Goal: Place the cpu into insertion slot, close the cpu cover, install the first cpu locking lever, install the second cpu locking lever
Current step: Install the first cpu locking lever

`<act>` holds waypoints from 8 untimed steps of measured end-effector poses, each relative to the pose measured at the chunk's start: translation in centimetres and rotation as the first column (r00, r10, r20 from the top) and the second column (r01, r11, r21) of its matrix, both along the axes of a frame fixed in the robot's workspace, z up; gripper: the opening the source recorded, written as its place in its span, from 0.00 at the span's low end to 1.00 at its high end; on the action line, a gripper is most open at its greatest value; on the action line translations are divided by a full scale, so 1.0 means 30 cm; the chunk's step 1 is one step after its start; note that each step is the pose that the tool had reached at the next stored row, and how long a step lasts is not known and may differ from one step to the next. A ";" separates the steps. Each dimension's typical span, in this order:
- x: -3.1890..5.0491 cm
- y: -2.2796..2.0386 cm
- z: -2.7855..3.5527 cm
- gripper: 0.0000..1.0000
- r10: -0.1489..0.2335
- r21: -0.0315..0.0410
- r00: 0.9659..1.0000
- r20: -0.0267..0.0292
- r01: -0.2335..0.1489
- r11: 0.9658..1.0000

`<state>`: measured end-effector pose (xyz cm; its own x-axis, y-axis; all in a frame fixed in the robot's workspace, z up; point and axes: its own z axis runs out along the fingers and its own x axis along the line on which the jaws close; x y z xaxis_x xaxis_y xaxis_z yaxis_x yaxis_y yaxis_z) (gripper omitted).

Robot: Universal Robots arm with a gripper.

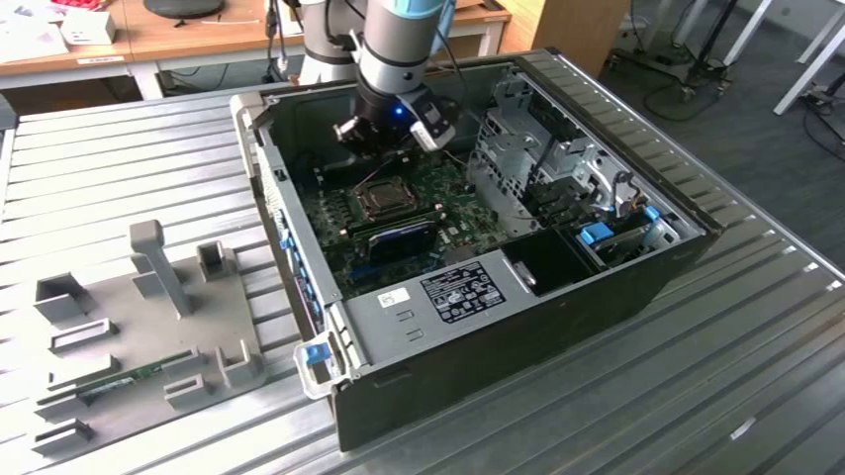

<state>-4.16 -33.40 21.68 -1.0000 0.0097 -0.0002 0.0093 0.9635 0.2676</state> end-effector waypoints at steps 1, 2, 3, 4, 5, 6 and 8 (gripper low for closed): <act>0.002 0.000 -0.002 0.10 0.000 0.000 1.000 0.000 0.000 1.000; 0.005 -0.001 -0.004 0.10 0.000 0.000 1.000 0.000 0.000 1.000; 0.007 -0.001 -0.005 0.10 0.000 0.000 1.000 0.000 0.000 1.000; 0.010 -0.001 -0.007 0.10 0.000 0.000 1.000 0.000 0.000 1.000; 0.012 -0.001 -0.008 0.10 0.000 0.000 1.000 0.000 0.000 1.000; 0.015 -0.001 -0.010 0.10 0.000 0.000 1.000 0.000 0.000 1.000; 0.018 -0.002 -0.013 0.10 0.000 0.000 1.000 0.000 0.000 1.000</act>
<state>-3.62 -33.46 21.30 -0.9999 0.0100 -0.0001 0.0096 0.9635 0.2674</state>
